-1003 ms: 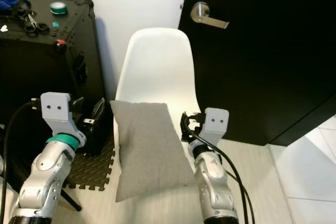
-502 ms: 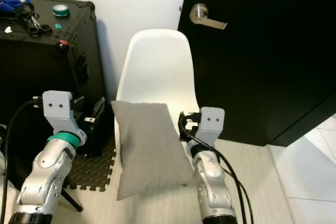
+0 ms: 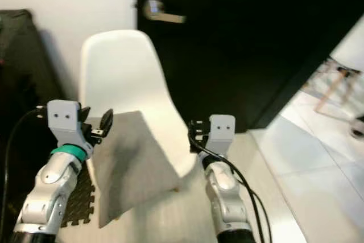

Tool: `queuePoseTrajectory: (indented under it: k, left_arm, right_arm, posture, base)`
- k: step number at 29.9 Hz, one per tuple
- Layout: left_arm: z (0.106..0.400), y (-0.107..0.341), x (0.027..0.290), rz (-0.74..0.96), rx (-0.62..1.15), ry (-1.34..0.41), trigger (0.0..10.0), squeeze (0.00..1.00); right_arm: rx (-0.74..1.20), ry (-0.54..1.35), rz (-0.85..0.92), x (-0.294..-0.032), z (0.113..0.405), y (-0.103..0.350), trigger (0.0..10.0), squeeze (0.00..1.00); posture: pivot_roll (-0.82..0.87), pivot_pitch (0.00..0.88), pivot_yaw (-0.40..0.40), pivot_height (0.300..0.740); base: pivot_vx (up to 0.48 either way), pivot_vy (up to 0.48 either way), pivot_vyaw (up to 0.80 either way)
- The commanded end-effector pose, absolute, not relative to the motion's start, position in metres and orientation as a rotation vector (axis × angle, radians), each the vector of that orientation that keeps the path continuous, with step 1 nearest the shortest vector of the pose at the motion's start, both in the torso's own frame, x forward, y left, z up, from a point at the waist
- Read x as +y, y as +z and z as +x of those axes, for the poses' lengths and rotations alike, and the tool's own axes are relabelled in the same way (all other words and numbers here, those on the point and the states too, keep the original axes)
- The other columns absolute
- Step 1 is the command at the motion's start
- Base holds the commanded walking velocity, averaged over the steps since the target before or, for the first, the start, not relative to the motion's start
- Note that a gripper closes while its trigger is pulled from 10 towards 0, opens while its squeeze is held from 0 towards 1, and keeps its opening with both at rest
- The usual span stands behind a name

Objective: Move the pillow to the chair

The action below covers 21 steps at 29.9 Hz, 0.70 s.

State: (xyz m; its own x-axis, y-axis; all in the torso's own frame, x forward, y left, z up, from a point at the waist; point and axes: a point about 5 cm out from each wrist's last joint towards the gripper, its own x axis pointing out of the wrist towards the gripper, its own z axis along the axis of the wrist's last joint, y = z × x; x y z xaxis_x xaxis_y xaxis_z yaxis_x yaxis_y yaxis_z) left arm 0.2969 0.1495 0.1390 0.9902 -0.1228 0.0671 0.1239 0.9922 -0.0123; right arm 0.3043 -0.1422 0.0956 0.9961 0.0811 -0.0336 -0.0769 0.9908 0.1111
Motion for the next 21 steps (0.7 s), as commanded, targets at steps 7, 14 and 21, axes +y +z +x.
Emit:
queuePoseTrajectory:
  k: [7,14,21]
  left_arm:
    - [0.2964,0.1393,0.1548,0.001,-0.062,-0.108,10.0,0.00]
    - [0.2976,0.1389,0.1503,-0.005,-0.062,-0.118,10.0,0.00]
    - [0.2989,0.1363,0.1508,-0.005,-0.054,-0.113,10.0,0.00]
  right_arm:
    - [0.059,0.082,0.104,-0.1380,0.3030,0.0901,10.0,0.00]
    - [0.051,0.081,0.071,-0.1397,0.3039,0.0928,10.0,0.00]
    - [0.058,0.058,0.053,-0.1467,0.3029,0.0918,10.0,0.00]
  posture:
    - [0.08,0.000,-0.040,0.740]
    - [0.07,0.000,-0.038,0.740]
    - [0.06,0.000,-0.036,0.740]
  base:
    - [0.000,0.000,-0.80]
    - [0.000,0.000,-0.80]
    - [0.000,0.000,-0.80]
